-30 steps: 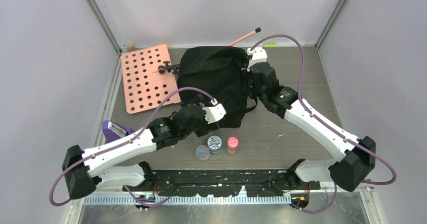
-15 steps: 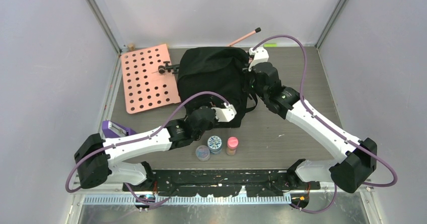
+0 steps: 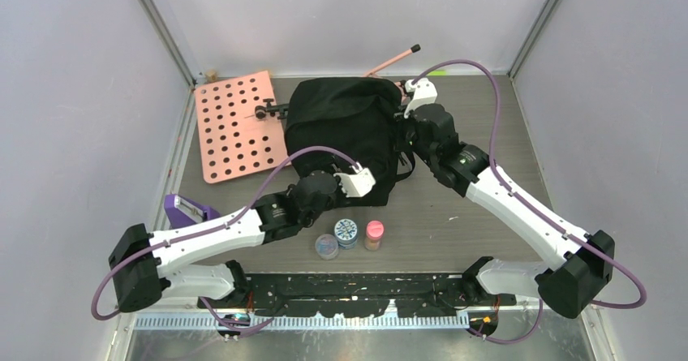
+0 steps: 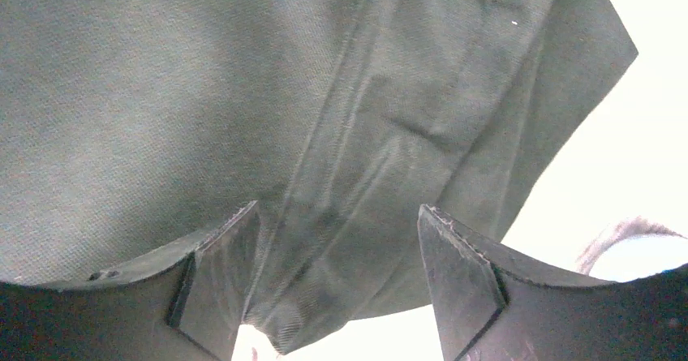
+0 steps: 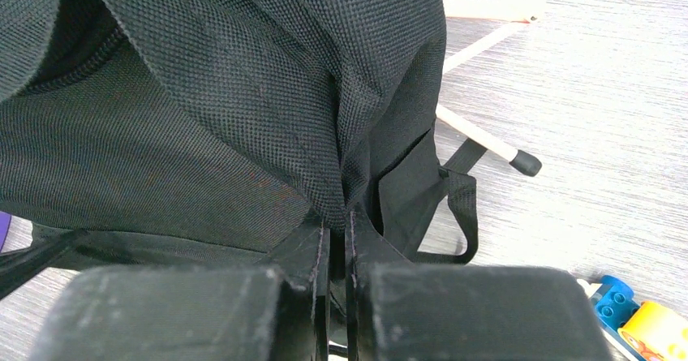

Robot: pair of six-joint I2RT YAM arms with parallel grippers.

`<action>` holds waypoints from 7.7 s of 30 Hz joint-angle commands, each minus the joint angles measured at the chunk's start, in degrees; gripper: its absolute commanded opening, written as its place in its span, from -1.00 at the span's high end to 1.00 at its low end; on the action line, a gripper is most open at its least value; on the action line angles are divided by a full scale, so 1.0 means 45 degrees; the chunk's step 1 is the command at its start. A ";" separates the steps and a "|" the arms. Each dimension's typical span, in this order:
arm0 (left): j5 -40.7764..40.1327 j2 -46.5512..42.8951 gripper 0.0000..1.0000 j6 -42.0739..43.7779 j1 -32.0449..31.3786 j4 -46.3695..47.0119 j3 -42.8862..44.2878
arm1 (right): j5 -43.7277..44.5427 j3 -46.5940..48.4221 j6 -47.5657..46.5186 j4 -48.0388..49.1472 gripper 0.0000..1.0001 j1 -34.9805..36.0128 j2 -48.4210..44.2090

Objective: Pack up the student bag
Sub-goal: Unzip the student bag at the center of the board, then pick up the stationery from the center of the board, then place the stationery in the student bag.

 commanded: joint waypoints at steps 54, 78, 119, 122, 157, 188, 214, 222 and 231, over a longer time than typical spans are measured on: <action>0.7028 0.0857 1.00 -0.4912 0.4220 -0.4445 0.3008 | -0.7211 -0.3548 -0.1279 0.2040 -0.59 0.0389 -0.5579; 0.7980 0.1297 1.00 -0.7182 0.6101 -0.4683 0.3525 | -0.5963 -0.2850 -0.6008 0.6293 -0.67 0.4465 0.2862; 0.7961 0.1405 1.00 -0.7237 0.6273 -0.4684 0.3440 | -0.2989 -0.0025 -0.7236 -0.0922 0.70 0.3507 0.3970; 0.7755 0.1401 1.00 -0.7226 0.6273 -0.4696 0.3432 | -0.2975 -0.0511 -0.7014 -0.0831 0.97 0.3553 0.3461; 0.8315 0.1692 1.00 -0.7343 0.6508 -0.4350 0.3233 | 0.0869 -0.0767 0.0002 -0.3321 -0.43 0.7574 -0.1231; 0.8234 0.1696 1.00 -0.7363 0.6508 -0.4410 0.3232 | 0.3224 -0.0944 0.7812 -0.7190 -0.39 0.8127 0.1814; 0.8527 0.1434 1.00 -0.7285 0.6508 -0.4579 0.3374 | 0.4268 0.2061 0.2996 -0.5411 0.99 0.8253 -0.1148; 0.8586 0.1382 1.00 -0.7287 0.6508 -0.4574 0.3393 | 0.3974 0.2385 0.0687 -0.2713 0.99 0.8248 0.0694; 0.8567 0.1333 1.00 -0.7285 0.6508 -0.4564 0.3369 | 0.5636 0.2273 -0.1524 -0.0679 0.99 0.8258 0.2437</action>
